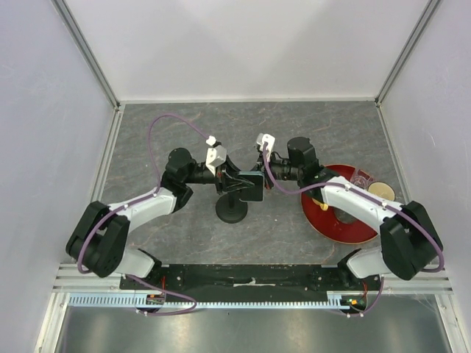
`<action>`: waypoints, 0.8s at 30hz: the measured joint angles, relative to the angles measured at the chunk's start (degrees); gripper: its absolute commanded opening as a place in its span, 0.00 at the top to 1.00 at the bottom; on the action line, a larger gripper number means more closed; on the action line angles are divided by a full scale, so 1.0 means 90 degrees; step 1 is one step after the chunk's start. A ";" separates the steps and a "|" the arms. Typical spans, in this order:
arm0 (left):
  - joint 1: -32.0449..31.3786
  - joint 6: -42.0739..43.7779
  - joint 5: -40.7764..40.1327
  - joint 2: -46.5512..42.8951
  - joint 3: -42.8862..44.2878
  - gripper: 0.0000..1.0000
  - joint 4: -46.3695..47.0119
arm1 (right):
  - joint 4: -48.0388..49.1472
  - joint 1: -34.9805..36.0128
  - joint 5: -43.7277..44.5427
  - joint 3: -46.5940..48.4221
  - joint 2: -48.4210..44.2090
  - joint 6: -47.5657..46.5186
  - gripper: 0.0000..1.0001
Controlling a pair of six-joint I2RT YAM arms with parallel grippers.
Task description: Place the phone on the phone stand
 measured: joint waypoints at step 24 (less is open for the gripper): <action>-0.2067 0.0804 -0.5892 -0.1843 -0.0447 0.98 -0.3055 | 0.2164 0.2511 0.7446 -0.1865 -0.1076 0.1496 1.00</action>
